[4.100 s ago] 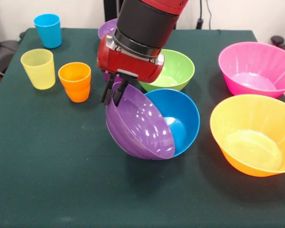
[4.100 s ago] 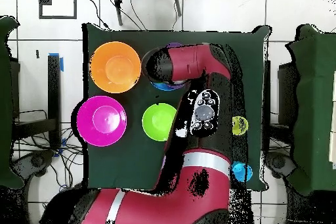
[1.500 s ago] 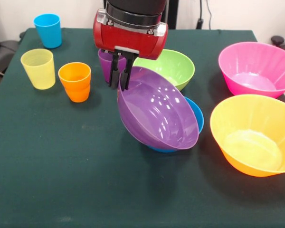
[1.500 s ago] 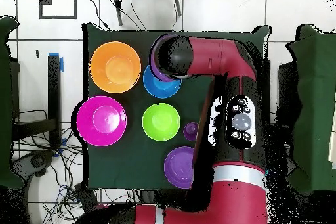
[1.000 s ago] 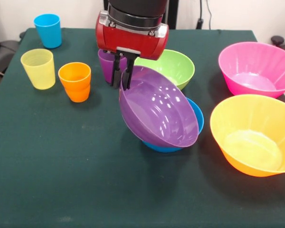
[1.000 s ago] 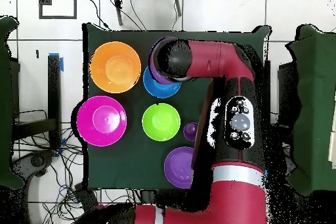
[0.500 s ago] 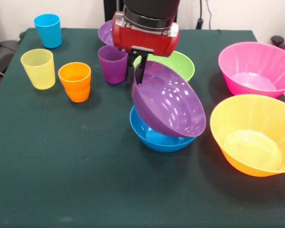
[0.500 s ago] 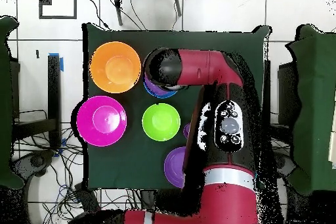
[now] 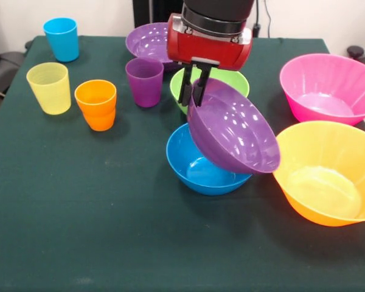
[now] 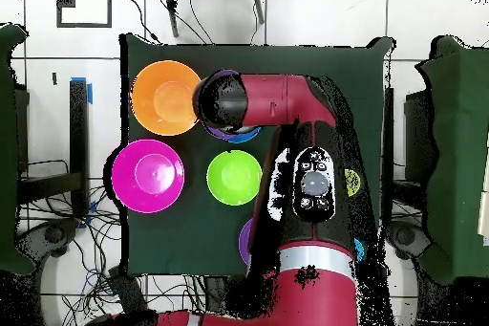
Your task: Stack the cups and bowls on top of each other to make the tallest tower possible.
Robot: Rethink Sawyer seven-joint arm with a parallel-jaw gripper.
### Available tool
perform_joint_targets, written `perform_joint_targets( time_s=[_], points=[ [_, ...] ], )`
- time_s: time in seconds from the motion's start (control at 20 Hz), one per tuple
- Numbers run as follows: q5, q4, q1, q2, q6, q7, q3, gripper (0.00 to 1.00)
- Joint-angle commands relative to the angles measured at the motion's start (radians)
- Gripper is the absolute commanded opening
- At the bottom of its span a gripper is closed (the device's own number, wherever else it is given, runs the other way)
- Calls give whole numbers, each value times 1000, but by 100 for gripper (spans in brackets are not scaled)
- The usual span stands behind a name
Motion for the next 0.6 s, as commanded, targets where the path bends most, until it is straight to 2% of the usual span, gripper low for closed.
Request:
perform_joint_targets(
  time_s=[0.05,0.6],
  points=[
    [6,76,-12,-7,-26,57,54,0],
    [4,98,-54,-10,-57,8,87,0]
  ],
)
